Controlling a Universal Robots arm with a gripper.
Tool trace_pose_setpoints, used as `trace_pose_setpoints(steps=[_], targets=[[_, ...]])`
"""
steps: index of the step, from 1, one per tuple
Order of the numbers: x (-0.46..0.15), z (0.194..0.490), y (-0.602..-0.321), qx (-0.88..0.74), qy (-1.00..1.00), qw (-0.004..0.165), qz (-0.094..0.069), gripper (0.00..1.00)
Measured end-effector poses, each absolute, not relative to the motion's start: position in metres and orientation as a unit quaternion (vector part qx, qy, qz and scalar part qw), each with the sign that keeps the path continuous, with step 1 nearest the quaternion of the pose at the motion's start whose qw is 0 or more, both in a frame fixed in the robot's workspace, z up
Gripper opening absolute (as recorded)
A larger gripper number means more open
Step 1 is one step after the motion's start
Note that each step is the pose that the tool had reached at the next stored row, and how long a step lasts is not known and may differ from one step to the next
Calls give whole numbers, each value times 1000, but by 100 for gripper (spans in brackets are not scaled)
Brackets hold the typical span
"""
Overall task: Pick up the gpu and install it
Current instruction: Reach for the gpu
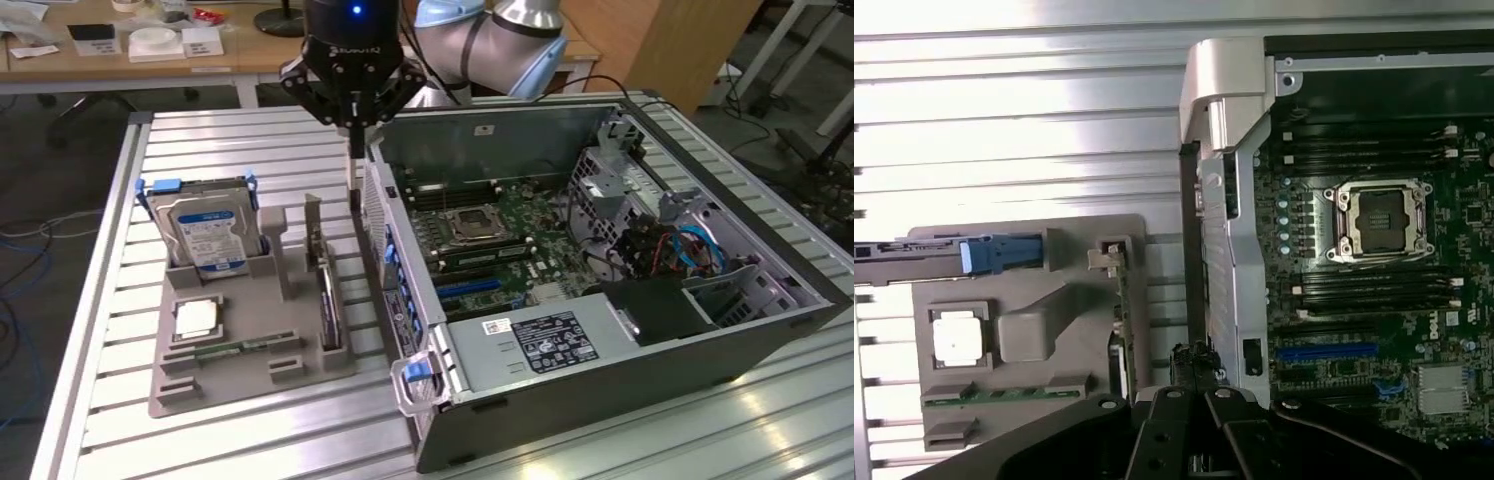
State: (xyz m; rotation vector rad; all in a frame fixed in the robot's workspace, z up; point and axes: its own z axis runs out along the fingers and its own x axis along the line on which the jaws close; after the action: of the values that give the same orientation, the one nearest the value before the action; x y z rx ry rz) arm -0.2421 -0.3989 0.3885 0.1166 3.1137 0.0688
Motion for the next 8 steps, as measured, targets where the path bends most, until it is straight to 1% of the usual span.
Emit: trace_pose_setpoints(steps=[8], targets=[[-257, 388, -399, 37, 999, 12, 22, 11]])
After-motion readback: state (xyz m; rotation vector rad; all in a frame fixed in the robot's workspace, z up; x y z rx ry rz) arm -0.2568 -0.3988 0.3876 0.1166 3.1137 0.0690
